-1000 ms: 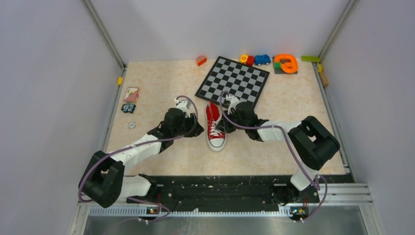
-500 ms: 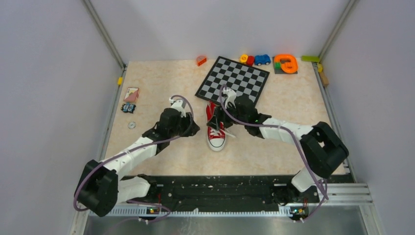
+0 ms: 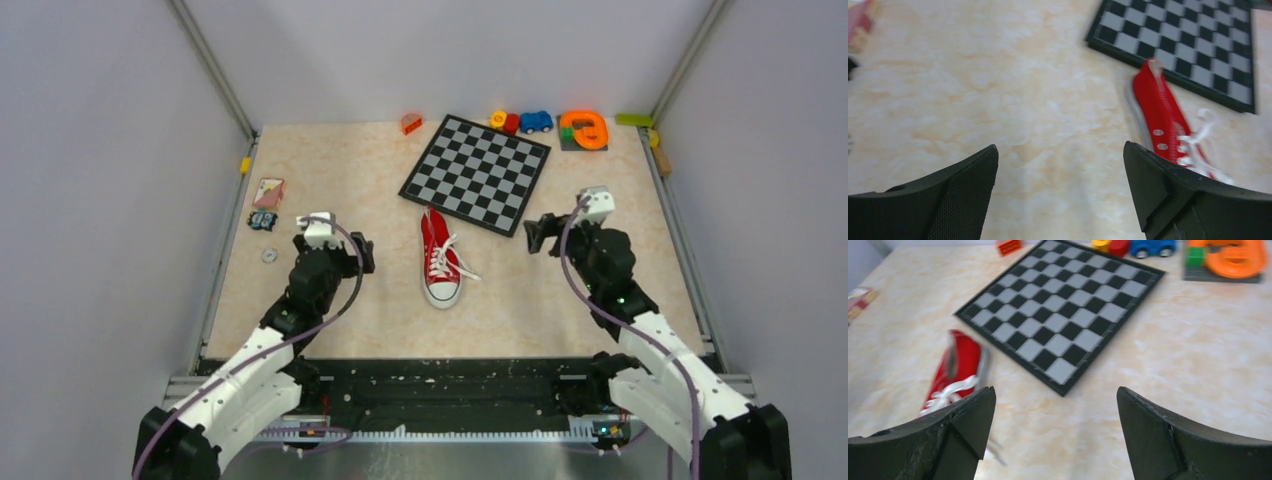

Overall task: Tie the shoes
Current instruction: Reset both arms

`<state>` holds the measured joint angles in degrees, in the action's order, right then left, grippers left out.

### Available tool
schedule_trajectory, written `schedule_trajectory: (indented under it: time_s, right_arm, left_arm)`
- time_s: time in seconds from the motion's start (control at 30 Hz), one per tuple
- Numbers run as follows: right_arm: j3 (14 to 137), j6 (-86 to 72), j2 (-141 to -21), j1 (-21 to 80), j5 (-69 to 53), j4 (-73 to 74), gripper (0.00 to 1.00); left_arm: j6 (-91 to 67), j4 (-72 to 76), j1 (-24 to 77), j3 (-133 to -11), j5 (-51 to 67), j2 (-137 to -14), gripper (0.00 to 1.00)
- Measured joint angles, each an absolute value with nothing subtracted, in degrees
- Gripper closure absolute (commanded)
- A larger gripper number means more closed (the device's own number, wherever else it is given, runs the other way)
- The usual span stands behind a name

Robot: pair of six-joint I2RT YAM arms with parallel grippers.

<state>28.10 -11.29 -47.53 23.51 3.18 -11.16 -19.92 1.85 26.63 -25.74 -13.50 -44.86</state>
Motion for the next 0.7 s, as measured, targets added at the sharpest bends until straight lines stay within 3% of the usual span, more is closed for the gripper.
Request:
schedule_trajectory:
  time_s: [0.17, 0.3, 0.53, 0.7]
  right_arm:
    - [20.43, -10.31, -43.59, 8.51, 0.54, -17.52, 0.05]
    - [14.06, -8.88, -45.32, 1.08, -0.75, -24.69, 0.05]
    - [7.35, -8.03, -63.22, -1.83, 2.46, -46.68, 0.07]
    - [5.19, -6.13, -80.12, -2.07, 2.87, -64.42, 0.17]
  left_arm:
    - [-10.81, 18.9, 20.6, -11.84, -21.69, -41.47, 0.08]
    - [-5.98, 31.99, 12.84, -4.82, -22.39, -47.22, 0.09]
    - [-1.5, 53.36, 7.03, -6.42, -20.58, -70.89, 0.12]
    - [-0.84, 60.62, 1.76, -12.47, -15.35, -84.05, 0.14]
